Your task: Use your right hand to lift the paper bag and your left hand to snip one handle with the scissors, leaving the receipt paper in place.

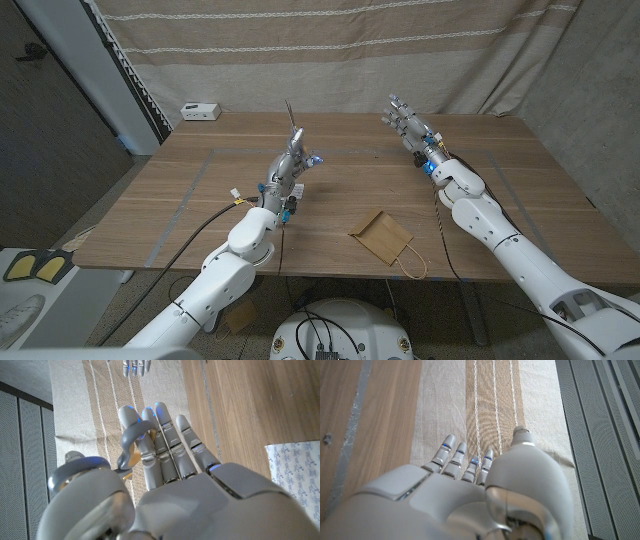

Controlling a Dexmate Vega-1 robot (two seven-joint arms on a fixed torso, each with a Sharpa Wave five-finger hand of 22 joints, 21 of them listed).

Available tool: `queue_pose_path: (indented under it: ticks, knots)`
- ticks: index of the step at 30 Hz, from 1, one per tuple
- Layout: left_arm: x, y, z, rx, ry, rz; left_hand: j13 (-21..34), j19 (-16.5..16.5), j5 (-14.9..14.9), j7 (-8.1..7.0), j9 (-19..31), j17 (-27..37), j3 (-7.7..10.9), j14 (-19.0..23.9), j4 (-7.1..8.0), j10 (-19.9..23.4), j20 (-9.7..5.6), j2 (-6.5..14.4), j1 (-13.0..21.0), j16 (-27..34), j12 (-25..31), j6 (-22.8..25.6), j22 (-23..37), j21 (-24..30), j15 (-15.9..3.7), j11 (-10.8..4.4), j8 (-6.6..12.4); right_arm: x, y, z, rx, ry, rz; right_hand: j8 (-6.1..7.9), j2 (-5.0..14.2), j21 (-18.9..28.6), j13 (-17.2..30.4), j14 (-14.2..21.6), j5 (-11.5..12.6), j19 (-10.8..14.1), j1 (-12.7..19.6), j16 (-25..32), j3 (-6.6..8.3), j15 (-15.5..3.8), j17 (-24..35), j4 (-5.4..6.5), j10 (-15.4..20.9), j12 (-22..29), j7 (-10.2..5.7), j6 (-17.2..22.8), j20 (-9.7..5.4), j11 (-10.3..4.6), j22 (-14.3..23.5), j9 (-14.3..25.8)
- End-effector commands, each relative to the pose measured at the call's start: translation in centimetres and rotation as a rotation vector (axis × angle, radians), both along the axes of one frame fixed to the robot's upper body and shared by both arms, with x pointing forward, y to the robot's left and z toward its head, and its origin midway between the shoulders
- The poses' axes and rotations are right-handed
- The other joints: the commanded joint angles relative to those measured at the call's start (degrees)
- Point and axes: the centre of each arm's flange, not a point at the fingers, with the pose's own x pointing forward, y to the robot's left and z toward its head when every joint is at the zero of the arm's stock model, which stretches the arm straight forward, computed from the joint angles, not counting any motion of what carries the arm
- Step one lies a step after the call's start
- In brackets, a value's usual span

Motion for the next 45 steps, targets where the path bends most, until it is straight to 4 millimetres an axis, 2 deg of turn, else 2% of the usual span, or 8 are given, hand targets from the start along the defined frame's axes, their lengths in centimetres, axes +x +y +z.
queue_pose_path:
  ticks: [1,5,6,15,27,30,35,45]
  knots:
    - [-0.3,-0.1,-0.1,-0.021,0.006,0.02,0.3,0.75,-2.0,-1.49,0.57,0.08,3.38,2.52,-1.04,5.66,-5.13,2.9,8.55,0.07,0.67,1.36,1.01,1.5,-5.85,-4.73,1.03,-0.3,0.0,-0.1,0.0,-0.006,-0.002,0.51,0.48,-0.25,-0.05,-0.29,0.49,0.11,-0.21,0.38,-0.16,-5.24,0.09,-0.35,-0.15,0.26,-0.29,-0.15,0.16,-0.24,0.13,0.1]
    - [-0.3,-0.2,-0.2,-0.013,0.008,0.017,1.69,0.74,-4.15,-3.47,2.98,-0.03,5.81,3.15,-0.75,5.42,-5.36,3.65,14.52,-0.67,0.7,-0.49,1.19,2.19,-5.94,-6.28,2.18,-0.4,0.0,-0.1,0.0,-0.009,-0.003,0.52,0.46,-0.31,-0.06,-0.24,0.49,0.1,-0.26,0.42,-0.19,-5.19,0.04,-0.35,-0.13,0.29,-0.28,-0.16,0.18,-0.2,0.13,0.1]
    - [-0.3,-0.2,-0.2,-0.015,0.011,0.017,2.21,0.72,-5.24,-5.58,3.81,-0.08,6.53,3.32,-0.4,5.12,-5.38,3.73,16.01,-1.09,0.49,-3.17,1.19,2.48,-5.88,-6.3,1.91,-0.4,0.0,-0.1,0.001,-0.008,-0.004,0.52,0.46,-0.33,-0.07,-0.26,0.49,0.08,-0.27,0.41,-0.19,-5.19,0.03,-0.34,-0.1,0.31,-0.29,-0.15,0.19,-0.18,0.13,0.1]
    - [0.1,-0.4,-0.4,0.0,0.025,0.016,5.42,-0.4,-9.06,-13.36,12.67,0.45,9.65,4.61,0.86,5.4,-5.75,4.88,18.6,-2.69,-0.03,-15.9,1.45,3.83,-6.05,-6.63,3.73,-0.6,-0.2,-0.2,0.003,-0.011,-0.011,0.58,0.47,-0.52,-0.11,-0.25,0.49,0.07,-0.42,0.46,-0.25,-5.21,-0.1,-0.32,-0.19,0.33,-0.28,-0.06,0.2,-0.34,0.14,0.08]
    - [0.4,-0.6,-0.5,-0.014,0.024,0.018,9.64,-1.05,-10.09,-15.46,11.03,3.89,13.37,6.94,0.74,8.35,-6.23,5.36,21.1,-1.12,2.01,-16.77,1.86,4.97,-6.25,-5.94,3.1,-0.7,-0.3,-0.1,0.009,-0.013,-0.019,0.61,0.5,-0.78,-0.16,-0.39,0.52,0.01,-0.51,0.46,-0.28,-5.25,-0.29,-0.36,-0.19,0.43,-0.31,-0.07,0.32,-0.19,0.15,0.06]
    - [0.5,-0.7,-0.5,-0.012,0.024,0.017,11.2,-1.29,-10.46,-15.28,7.03,5.68,14.72,7.02,0.96,10.23,-6.38,5.16,21.28,-0.74,3.06,-18.84,2.16,5.66,-6.28,-6.2,0.01,-0.8,-0.3,-0.1,0.008,-0.013,-0.021,0.61,0.52,-0.85,-0.17,-0.39,0.52,-0.01,-0.51,0.48,-0.28,-5.29,-0.34,-0.38,-0.31,0.4,-0.28,-0.09,0.34,-0.36,0.15,0.05]
    - [0.6,-0.8,-0.3,-0.016,0.021,0.02,12.44,-1.79,-10.55,-15.46,5.85,7.03,16.02,6.78,0.69,9.87,-6.4,5.04,22.11,-0.64,3.18,-18.82,2.37,6.08,-6.32,-6.35,-0.67,-0.8,-0.4,-0.1,0.012,-0.012,-0.024,0.57,0.54,-0.94,-0.2,-0.42,0.53,-0.01,-0.54,0.49,-0.28,-5.19,-0.41,-0.4,-0.32,0.43,-0.29,-0.21,0.37,-0.37,0.15,0.04]
    - [0.9,-1.1,-0.2,-0.021,0.043,0.026,17.31,-2.12,-10.41,-18.16,5.75,12.23,18.57,6.94,-0.41,10.73,-5.85,1.99,27.1,1.39,5.13,-22.73,2.98,7.53,-6.49,-6.5,-2.41,-0.9,-0.4,-0.1,0.014,-0.01,-0.03,0.65,0.56,-1.11,-0.24,-0.5,0.54,0.02,-0.62,0.5,-0.31,-5.06,-0.54,-0.41,-0.31,0.5,-0.27,-0.04,0.39,-0.33,0.16,0.02]
